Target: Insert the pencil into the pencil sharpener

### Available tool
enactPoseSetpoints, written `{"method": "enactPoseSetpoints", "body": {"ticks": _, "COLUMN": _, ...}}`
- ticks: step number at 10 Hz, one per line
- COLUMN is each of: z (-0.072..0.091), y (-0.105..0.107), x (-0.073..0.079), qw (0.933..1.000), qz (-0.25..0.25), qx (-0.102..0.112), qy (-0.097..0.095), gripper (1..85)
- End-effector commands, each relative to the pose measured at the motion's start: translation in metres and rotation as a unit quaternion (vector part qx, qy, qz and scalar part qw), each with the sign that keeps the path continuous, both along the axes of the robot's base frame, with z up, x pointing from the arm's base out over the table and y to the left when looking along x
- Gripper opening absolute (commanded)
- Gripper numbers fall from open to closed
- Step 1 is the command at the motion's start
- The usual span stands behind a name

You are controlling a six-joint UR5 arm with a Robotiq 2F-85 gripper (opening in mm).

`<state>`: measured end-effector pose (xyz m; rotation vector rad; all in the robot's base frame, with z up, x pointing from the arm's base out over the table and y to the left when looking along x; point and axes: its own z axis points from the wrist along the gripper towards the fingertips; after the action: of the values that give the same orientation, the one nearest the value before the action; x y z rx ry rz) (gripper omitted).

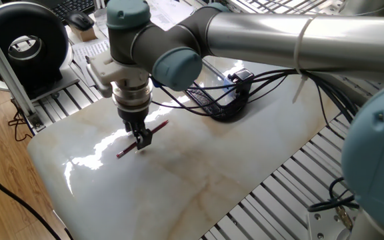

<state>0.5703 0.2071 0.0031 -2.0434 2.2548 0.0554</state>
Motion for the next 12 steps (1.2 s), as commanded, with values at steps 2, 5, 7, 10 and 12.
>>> {"method": "enactPoseSetpoints", "body": {"ticks": 2, "z": -0.001, "y": -0.006, "x": -0.004, "qw": 0.9999, "qz": 0.012, "qx": 0.003, "qy": -0.007, "gripper": 57.0}}
{"method": "enactPoseSetpoints", "body": {"ticks": 5, "z": -0.006, "y": 0.005, "x": -0.003, "qw": 0.9999, "qz": 0.013, "qx": 0.004, "qy": -0.010, "gripper": 50.3}}
{"method": "enactPoseSetpoints", "body": {"ticks": 7, "z": -0.005, "y": 0.009, "x": -0.002, "qw": 0.9998, "qz": 0.018, "qx": 0.004, "qy": -0.009, "gripper": 40.7}}
{"method": "enactPoseSetpoints", "body": {"ticks": 10, "z": -0.005, "y": 0.005, "x": -0.004, "qw": 0.9997, "qz": 0.022, "qx": -0.003, "qy": -0.010, "gripper": 37.7}}
{"method": "enactPoseSetpoints", "body": {"ticks": 12, "z": -0.004, "y": -0.002, "x": -0.004, "qw": 0.9996, "qz": 0.023, "qx": -0.013, "qy": -0.011, "gripper": 35.0}}
